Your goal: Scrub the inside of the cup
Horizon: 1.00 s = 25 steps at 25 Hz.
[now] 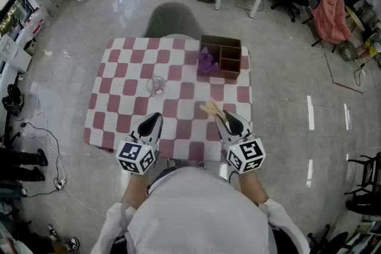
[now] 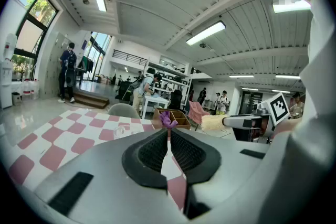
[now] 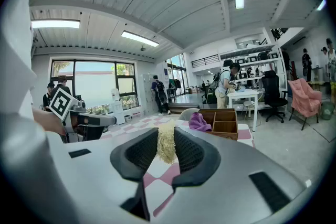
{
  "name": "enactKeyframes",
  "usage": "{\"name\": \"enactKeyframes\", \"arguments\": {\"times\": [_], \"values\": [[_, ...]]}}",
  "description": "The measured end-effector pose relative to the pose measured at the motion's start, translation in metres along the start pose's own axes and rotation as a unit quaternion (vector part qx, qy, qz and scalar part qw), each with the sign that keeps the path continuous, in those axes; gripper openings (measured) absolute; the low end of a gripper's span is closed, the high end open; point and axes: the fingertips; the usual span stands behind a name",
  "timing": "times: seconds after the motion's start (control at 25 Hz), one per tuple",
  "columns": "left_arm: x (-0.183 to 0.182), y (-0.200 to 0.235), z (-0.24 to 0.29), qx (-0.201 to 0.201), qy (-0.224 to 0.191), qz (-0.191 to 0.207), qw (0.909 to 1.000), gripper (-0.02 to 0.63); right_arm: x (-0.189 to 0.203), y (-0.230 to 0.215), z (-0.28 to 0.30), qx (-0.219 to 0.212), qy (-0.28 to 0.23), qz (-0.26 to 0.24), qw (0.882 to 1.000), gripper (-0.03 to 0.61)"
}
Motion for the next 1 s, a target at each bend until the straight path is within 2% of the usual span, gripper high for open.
{"name": "enactKeyframes", "arguments": {"times": [0.6,1.0], "values": [[0.01,-0.006,-0.003,-0.022,-0.006,-0.007,0.9997,0.044,0.004,0.0,-0.003,-0.029,-0.013,0.015,0.999,0.11],[0.012,-0.018,-0.011,-0.039,-0.056,-0.023,0.9974,0.044,0.013,-0.005,-0.008,-0.065,-0.009,0.021,0.998,0.11]]}}
Point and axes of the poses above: the fingertips, and each gripper's own axes: z forward along the fingers, y to its left, x out of its underside, and after that the axes turned 8 degrees about -z, right-handed
